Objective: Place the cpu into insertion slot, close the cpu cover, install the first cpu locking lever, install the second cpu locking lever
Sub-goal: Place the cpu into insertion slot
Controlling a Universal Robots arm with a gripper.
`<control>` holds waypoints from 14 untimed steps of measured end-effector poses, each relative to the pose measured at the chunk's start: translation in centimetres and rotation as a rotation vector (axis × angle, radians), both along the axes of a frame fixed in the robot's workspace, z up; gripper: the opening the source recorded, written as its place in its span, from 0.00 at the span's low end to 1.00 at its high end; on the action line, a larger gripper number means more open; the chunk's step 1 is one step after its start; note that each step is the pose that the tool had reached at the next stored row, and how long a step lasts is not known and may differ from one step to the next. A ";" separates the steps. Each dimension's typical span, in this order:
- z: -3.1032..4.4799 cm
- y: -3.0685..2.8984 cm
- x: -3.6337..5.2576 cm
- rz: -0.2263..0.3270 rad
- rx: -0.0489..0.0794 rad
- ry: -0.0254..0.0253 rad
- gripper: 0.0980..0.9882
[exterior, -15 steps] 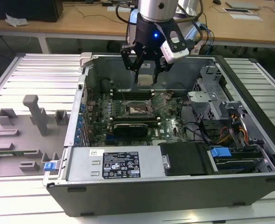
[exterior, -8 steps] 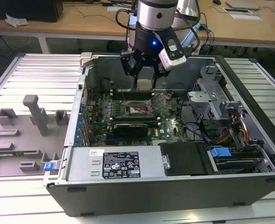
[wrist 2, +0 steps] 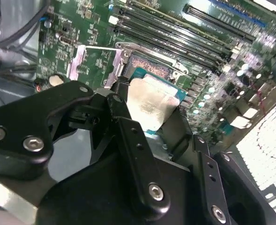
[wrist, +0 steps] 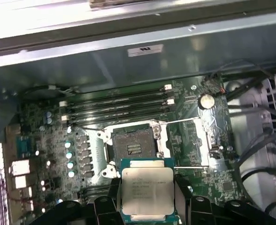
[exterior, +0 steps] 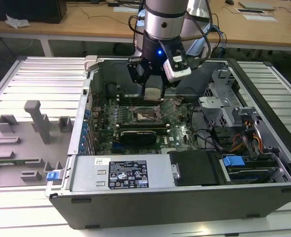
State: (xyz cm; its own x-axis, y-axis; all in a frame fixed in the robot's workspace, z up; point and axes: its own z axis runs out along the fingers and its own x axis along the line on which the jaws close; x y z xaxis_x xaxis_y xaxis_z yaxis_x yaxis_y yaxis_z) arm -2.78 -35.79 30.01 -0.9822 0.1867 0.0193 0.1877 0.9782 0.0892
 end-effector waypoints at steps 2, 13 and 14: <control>-0.32 0.00 0.00 -0.048 0.000 0.0000 0.50; -1.02 0.00 0.00 -0.294 0.000 0.0000 0.50; -1.03 0.00 0.00 -0.310 0.000 0.0000 0.50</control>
